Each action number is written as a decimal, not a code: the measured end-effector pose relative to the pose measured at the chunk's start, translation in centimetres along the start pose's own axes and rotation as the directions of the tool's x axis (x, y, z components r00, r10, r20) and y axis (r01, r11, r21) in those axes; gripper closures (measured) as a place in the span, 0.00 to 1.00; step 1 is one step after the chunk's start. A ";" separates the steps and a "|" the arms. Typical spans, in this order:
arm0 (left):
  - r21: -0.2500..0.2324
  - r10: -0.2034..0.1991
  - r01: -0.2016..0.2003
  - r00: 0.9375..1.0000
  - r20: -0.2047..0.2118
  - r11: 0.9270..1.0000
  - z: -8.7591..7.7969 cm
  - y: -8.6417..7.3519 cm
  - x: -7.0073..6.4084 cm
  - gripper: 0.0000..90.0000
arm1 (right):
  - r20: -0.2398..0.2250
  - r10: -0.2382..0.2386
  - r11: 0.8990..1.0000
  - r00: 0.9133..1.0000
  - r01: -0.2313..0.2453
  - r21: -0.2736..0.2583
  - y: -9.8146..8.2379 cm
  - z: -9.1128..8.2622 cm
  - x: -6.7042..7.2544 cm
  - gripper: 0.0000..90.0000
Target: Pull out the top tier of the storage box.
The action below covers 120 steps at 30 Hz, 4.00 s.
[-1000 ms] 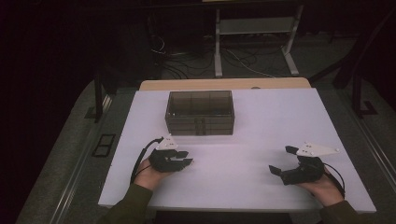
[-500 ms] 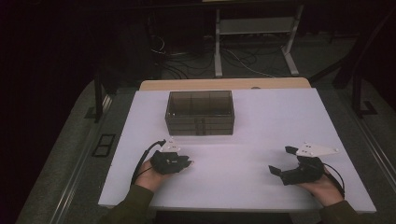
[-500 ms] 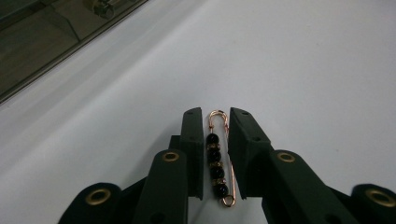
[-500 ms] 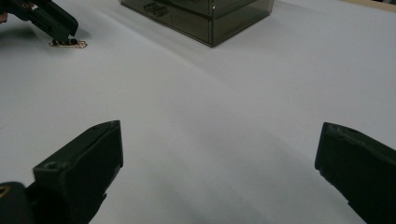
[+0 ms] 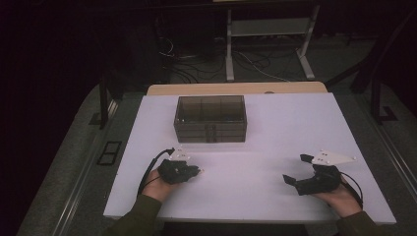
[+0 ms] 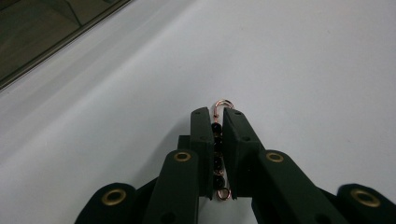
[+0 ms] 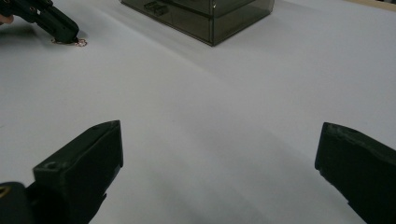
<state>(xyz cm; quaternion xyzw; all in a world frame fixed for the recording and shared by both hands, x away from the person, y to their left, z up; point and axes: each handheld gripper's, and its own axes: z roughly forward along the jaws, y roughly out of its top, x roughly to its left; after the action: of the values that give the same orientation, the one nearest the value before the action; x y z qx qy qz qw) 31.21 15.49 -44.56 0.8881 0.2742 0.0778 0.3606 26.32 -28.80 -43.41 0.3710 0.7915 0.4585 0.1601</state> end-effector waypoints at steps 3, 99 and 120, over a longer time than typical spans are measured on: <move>0.001 0.002 -0.002 1.000 0.002 1.000 0.0 0.0 0.0 0.92 | 0.000 0.005 1.000 1.000 -0.005 0.001 0.0 0.0 -0.1 0.01; -0.072 -0.202 0.191 0.960 -0.196 0.979 -6.3 -4.1 6.6 0.92 | 0.011 -0.018 1.000 1.000 0.019 -0.017 0.2 1.0 -0.4 0.01; -0.067 -0.201 0.191 0.956 -0.212 0.979 -5.9 -4.4 6.7 0.77 | -0.004 -0.042 0.999 0.999 0.042 -0.006 0.1 1.0 0.0 0.01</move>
<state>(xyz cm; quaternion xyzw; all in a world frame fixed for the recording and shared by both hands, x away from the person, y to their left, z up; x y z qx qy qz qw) 32.93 25.24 -43.74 0.8341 0.3968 0.1447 0.3547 26.98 -28.14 -43.88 0.3526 0.7981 0.4583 0.1691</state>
